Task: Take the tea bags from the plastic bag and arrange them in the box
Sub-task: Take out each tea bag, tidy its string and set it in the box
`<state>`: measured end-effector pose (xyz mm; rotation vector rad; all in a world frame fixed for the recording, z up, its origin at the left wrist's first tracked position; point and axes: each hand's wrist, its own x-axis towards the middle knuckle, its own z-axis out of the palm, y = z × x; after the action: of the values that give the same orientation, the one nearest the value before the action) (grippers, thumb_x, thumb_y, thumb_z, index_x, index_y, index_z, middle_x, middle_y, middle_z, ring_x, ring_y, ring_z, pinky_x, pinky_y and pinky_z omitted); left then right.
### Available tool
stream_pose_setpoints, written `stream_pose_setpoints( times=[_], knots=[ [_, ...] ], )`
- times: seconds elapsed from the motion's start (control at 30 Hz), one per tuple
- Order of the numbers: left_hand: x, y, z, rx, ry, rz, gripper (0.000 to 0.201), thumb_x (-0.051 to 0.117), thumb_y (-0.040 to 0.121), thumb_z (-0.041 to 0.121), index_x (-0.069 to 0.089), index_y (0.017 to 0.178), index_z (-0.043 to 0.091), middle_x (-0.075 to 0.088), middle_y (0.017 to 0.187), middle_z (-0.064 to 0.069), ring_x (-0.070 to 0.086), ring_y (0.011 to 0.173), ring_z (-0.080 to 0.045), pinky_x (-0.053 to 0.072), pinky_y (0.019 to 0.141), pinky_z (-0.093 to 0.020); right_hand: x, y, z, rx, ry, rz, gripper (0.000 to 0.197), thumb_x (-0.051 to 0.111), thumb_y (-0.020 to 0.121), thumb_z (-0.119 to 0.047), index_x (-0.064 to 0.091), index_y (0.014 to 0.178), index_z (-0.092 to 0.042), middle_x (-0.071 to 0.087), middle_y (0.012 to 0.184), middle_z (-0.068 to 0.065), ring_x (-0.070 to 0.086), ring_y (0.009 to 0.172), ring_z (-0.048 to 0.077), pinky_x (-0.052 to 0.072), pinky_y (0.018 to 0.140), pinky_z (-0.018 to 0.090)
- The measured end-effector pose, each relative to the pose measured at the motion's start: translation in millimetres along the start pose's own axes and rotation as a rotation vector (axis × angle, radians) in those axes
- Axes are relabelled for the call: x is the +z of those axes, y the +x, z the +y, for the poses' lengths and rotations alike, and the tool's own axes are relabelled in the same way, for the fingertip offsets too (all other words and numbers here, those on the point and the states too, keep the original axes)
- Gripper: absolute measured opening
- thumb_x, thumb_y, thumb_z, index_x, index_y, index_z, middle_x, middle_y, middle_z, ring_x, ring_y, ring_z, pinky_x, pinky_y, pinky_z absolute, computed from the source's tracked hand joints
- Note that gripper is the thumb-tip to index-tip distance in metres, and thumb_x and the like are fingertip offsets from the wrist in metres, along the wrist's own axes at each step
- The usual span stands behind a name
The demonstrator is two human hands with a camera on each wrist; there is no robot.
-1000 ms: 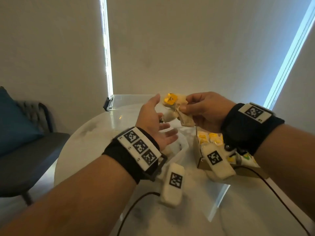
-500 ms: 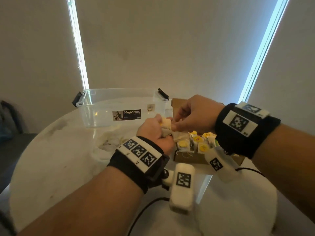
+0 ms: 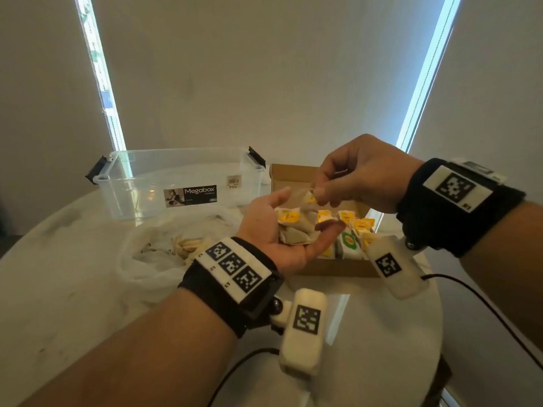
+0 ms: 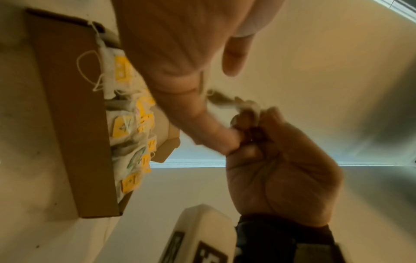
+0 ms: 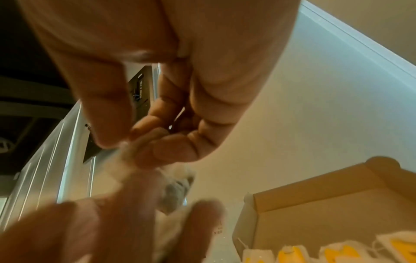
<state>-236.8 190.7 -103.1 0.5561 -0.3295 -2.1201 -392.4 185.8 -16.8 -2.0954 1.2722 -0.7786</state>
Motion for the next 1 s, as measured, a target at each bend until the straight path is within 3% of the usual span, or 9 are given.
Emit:
stream_pose_setpoints(
  times=[0.1, 0.2, 0.3, 0.37, 0.43, 0.53, 0.7, 0.87, 1.0],
  knots=[
    [6, 1, -5, 0.037, 0.063, -0.016, 0.05, 0.067, 0.086, 0.023, 0.059, 0.13, 0.001, 0.065, 0.112, -0.017, 0.069, 0.083, -0.026, 0.062, 0.061, -0.032, -9, -5, 3, -0.02, -0.149, -0.032, 0.011, 0.08, 0.075, -0.014, 0.075, 0.069, -0.005, 0.073, 0.073, 0.011, 0.067, 0.069, 0.028, 0.057, 0.068, 0.032],
    [9, 4, -10, 0.138, 0.203, 0.066, 0.036, 0.068, 0.081, 0.004, 0.065, 0.118, 0.002, 0.066, 0.108, -0.017, 0.067, 0.088, -0.024, 0.06, 0.06, -0.027, -12, -11, 10, -0.001, -0.266, -0.02, 0.016, 0.086, 0.068, -0.018, 0.071, 0.07, -0.012, 0.075, 0.083, 0.006, 0.071, 0.078, 0.028, 0.062, 0.075, 0.045],
    [12, 7, -18, 0.198, 0.226, 0.068, 0.023, 0.064, 0.086, -0.003, 0.065, 0.109, 0.001, 0.068, 0.101, -0.016, 0.07, 0.082, -0.022, 0.062, 0.069, -0.029, -15, -13, 21, 0.035, -0.206, 0.075, 0.03, 0.09, 0.069, -0.015, 0.069, 0.09, -0.014, 0.073, 0.094, 0.009, 0.07, 0.063, 0.016, 0.063, 0.065, 0.032],
    [13, 9, -21, 0.233, 0.206, 0.085, 0.022, 0.063, 0.088, -0.004, 0.064, 0.11, 0.0, 0.068, 0.098, -0.017, 0.07, 0.079, -0.022, 0.062, 0.067, -0.028, -15, -15, 25, 0.11, -0.12, 0.09, 0.024, 0.086, 0.075, -0.017, 0.073, 0.094, -0.012, 0.074, 0.088, 0.007, 0.068, 0.058, 0.011, 0.06, 0.061, 0.024],
    [15, 10, -25, 0.239, 0.204, 0.08, 0.018, 0.06, 0.09, -0.004, 0.063, 0.108, -0.001, 0.068, 0.099, -0.018, 0.069, 0.086, -0.023, 0.062, 0.066, -0.027, -15, -17, 28, 0.178, -0.063, 0.072, 0.015, 0.08, 0.082, -0.021, 0.075, 0.09, -0.009, 0.076, 0.075, 0.006, 0.069, 0.06, 0.012, 0.06, 0.063, 0.027],
    [16, 11, -30, 0.217, 0.209, 0.07, 0.021, 0.06, 0.091, -0.001, 0.062, 0.112, -0.002, 0.07, 0.111, -0.021, 0.07, 0.097, -0.028, 0.062, 0.071, -0.03, -20, -18, 33, 0.204, 0.007, 0.103, 0.009, 0.074, 0.089, -0.013, 0.071, 0.093, -0.006, 0.076, 0.073, 0.009, 0.072, 0.061, 0.017, 0.062, 0.062, 0.03],
    [14, 19, -30, 0.197, 0.216, 0.127, 0.028, 0.06, 0.094, 0.001, 0.061, 0.121, -0.004, 0.066, 0.111, -0.023, 0.069, 0.086, -0.028, 0.059, 0.053, -0.023, -29, -22, 41, 0.244, 0.134, 0.094, 0.018, 0.073, 0.088, -0.007, 0.067, 0.104, -0.005, 0.076, 0.084, 0.016, 0.074, 0.068, 0.025, 0.06, 0.061, 0.033],
    [18, 26, -34, 0.229, 0.158, 0.11, 0.028, 0.06, 0.095, 0.006, 0.061, 0.122, -0.002, 0.069, 0.109, -0.02, 0.071, 0.086, -0.025, 0.06, 0.058, -0.023, -22, -24, 43, 0.336, 0.182, -0.016, 0.035, 0.076, 0.08, -0.032, 0.072, 0.102, -0.006, 0.075, 0.084, 0.011, 0.071, 0.066, 0.025, 0.055, 0.055, 0.031],
    [21, 26, -37, 0.253, 0.173, 0.11, 0.022, 0.061, 0.094, 0.006, 0.061, 0.115, 0.0, 0.069, 0.1, -0.017, 0.071, 0.084, -0.023, 0.062, 0.062, -0.027, -16, -23, 46, 0.28, 0.121, 0.031, 0.014, 0.073, 0.089, -0.016, 0.074, 0.099, -0.006, 0.076, 0.076, 0.008, 0.072, 0.06, 0.017, 0.057, 0.053, 0.025]
  ],
)
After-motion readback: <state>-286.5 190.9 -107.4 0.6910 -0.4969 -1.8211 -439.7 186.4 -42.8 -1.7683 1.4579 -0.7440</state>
